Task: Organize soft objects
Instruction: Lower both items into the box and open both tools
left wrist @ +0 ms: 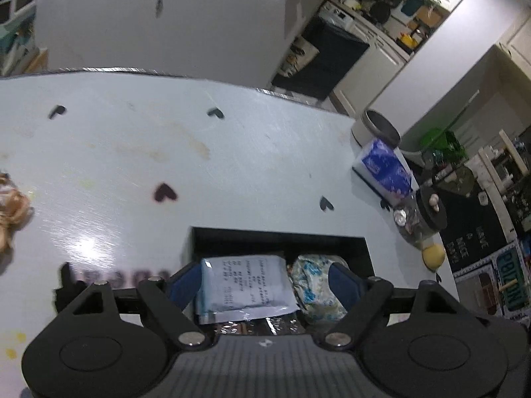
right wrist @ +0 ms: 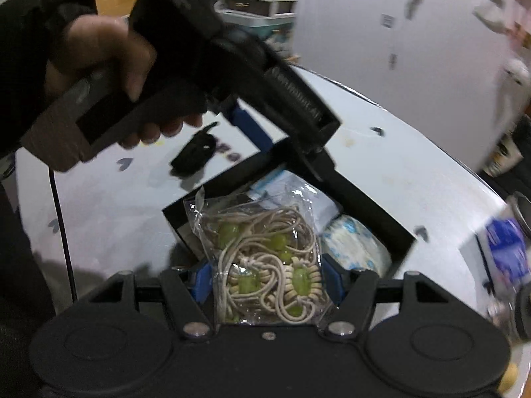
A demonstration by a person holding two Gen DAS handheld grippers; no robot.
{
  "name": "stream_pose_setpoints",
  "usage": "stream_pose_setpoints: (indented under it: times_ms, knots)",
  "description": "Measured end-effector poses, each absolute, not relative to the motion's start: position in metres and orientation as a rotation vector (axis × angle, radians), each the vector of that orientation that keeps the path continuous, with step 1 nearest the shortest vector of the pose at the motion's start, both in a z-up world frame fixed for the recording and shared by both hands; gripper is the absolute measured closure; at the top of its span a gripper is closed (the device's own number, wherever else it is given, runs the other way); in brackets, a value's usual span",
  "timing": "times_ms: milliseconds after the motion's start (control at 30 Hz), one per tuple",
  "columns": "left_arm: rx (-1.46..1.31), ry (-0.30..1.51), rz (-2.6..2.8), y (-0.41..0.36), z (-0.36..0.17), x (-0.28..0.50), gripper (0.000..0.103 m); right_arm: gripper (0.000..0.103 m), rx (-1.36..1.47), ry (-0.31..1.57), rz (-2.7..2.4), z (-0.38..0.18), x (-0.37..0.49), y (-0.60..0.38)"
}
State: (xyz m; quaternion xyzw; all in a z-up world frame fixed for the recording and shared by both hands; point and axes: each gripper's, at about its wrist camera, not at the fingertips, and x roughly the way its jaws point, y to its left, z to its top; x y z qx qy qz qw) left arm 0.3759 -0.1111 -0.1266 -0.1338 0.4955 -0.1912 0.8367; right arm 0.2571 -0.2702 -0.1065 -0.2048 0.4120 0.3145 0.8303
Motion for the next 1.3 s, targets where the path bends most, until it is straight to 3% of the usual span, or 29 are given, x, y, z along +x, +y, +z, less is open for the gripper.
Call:
stream_pose_setpoints:
  times_ms: [200, 233, 267, 300, 433, 533, 600, 633, 933, 1300]
  knots:
    - [-0.29, 0.995, -0.351, -0.088, -0.109, 0.365, 0.019, 0.034, -0.502, 0.865, 0.789, -0.118, 0.282, -0.246]
    - [-0.292, 0.989, -0.34, -0.084, -0.108, 0.363, 0.018, 0.031, -0.503, 0.865, 0.802, -0.12, 0.286, -0.243]
    - [-0.295, 0.987, -0.331, -0.081, -0.107, 0.361, 0.017, 0.02, -0.494, 0.87, 0.808, -0.122, 0.289, -0.241]
    - [-0.299, 0.987, -0.321, -0.078, -0.107, 0.359, 0.017, 0.015, -0.473, 0.875, 0.813, -0.123, 0.293, -0.243]
    - [-0.322, 0.986, -0.297, -0.064, -0.109, 0.348, 0.017, 0.016, -0.282, 0.914, 0.77, -0.116, 0.304, -0.253]
    - [-0.339, 0.988, -0.289, -0.057, -0.111, 0.34, 0.017, 0.034, -0.063, 0.991, 0.657, -0.116, 0.314, -0.264]
    - [-0.351, 0.989, -0.283, -0.053, -0.113, 0.336, 0.017, 0.054, 0.087, 1.039, 0.63, -0.122, 0.315, -0.266]
    - [-0.356, 0.991, -0.281, -0.052, -0.114, 0.334, 0.017, 0.056, 0.081, 1.054, 0.609, -0.125, 0.314, -0.263]
    - [-0.333, 0.998, -0.287, -0.052, -0.116, 0.324, 0.017, 0.06, -0.118, 1.072, 0.512, -0.156, 0.296, -0.237]
    - [-0.288, 0.96, -0.298, -0.053, -0.105, 0.309, 0.017, 0.06, 0.086, 0.947, 0.411, -0.118, 0.279, -0.273]
